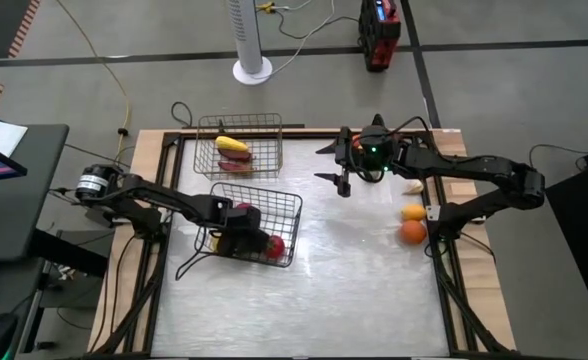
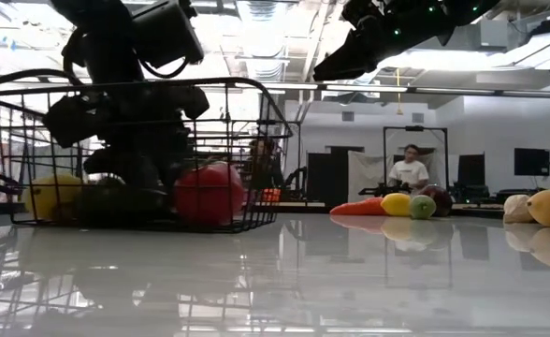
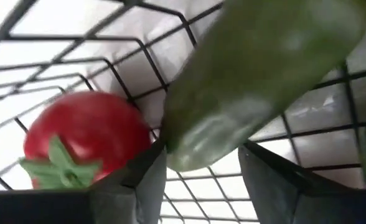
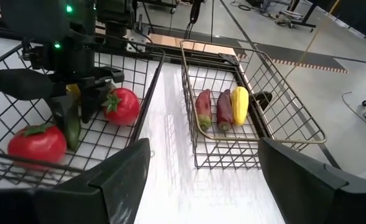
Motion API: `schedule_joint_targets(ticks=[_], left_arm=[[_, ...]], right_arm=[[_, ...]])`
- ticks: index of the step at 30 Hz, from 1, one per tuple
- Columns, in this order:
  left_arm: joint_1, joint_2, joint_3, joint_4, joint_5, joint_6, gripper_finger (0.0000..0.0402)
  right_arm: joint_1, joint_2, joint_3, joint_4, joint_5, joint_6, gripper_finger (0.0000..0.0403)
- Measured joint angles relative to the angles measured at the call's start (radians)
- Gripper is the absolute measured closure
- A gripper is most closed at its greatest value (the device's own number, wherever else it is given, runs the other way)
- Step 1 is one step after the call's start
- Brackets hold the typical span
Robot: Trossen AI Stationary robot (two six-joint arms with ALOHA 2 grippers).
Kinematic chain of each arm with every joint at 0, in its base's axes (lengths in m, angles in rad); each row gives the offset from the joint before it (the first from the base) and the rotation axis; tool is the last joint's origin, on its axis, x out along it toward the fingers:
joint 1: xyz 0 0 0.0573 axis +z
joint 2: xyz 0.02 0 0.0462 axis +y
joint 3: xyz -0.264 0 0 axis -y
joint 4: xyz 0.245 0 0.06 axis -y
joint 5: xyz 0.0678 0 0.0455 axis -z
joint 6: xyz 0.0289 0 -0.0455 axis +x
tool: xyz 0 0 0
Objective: Sort produce into baskets
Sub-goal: Put the green chili pepper into the top wire basket
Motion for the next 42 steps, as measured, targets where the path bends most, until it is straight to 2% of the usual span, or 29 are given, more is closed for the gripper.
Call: schedule_joint_targets(ticks=[8,12,18,32,42], left_arm=[[-0.001,-0.003,-0.013,-0.006,-0.012,0.013,0.0332],[0.0,-0.002,-0.01,-0.004,-0.05,-0.022,0.0364],[0.001,-0.002,0.024,-0.016,-0.105,-0.104,0.0363],[0.004,-0.095,0.068,-0.114,-0.248,-0.161,0.0372],[0.021,-0.274,0.068,-0.081,-0.363,-0.18,0.0372]], right_arm=[[0.0,0.0,0.0,0.0,0.0,0.0,0.0078],[0.0,0.0,0.0,0.0,0.0,0.0,0.0078],[0.0,0.0,0.0,0.0,0.0,0.004,0.0078],[0.0,0.0,0.0,0.0,0.0,0.008,0.0078],[0.001,0.0,0.001,0.0,0.0,0.018,0.0078]])
